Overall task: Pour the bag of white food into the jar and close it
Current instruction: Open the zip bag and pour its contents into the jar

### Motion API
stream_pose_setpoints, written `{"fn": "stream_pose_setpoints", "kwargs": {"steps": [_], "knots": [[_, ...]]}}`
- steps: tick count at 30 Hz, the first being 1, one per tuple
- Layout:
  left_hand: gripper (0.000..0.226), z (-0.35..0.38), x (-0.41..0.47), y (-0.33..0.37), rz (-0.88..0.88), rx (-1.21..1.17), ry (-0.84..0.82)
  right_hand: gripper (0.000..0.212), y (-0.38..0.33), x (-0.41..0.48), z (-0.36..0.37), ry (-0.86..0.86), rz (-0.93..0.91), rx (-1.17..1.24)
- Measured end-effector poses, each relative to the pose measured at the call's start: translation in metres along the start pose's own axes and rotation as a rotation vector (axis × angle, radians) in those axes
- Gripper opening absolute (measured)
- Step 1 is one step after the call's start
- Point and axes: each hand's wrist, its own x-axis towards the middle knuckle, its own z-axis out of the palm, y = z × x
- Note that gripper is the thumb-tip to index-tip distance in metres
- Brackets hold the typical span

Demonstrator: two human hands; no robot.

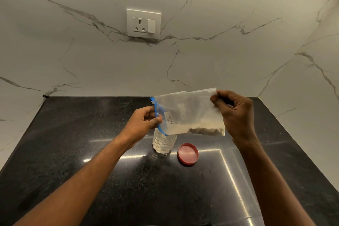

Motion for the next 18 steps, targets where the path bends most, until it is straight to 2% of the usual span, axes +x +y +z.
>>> {"fn": "stream_pose_setpoints", "kwargs": {"steps": [2, 3, 5, 7, 9, 12, 14, 18], "knots": [[0.028, -0.001, 0.000, 0.003, -0.056, 0.078, -0.008, 0.018, 0.003, -0.002, -0.001, -0.008, 0.036, 0.017], [0.037, -0.003, -0.001, 0.007, -0.089, 0.156, -0.013, 0.017, 0.004, -0.003, -0.002, -0.014, 0.047, 0.025], [0.072, -0.005, 0.000, 0.017, -0.108, 0.422, 0.019, 0.016, 0.007, -0.005, -0.004, -0.026, 0.056, 0.032], [0.095, -0.004, 0.000, 0.037, 0.034, 0.621, 0.071, 0.015, 0.009, -0.007, -0.005, -0.038, 0.070, 0.031], [0.088, 0.006, 0.002, 0.064, 0.272, 0.665, 0.065, 0.015, 0.011, -0.008, -0.007, -0.048, 0.088, 0.033], [0.070, 0.037, 0.010, 0.100, 0.468, 0.827, -0.003, 0.013, 0.012, -0.008, -0.009, -0.087, 0.100, 0.079], [0.060, 0.057, 0.015, 0.117, 0.512, 0.962, -0.051, 0.015, 0.011, -0.008, -0.010, -0.121, 0.089, 0.106], [0.020, 0.072, 0.024, 0.128, 0.497, 0.877, -0.129, 0.014, 0.011, -0.008, -0.014, -0.137, 0.104, 0.146]]}}
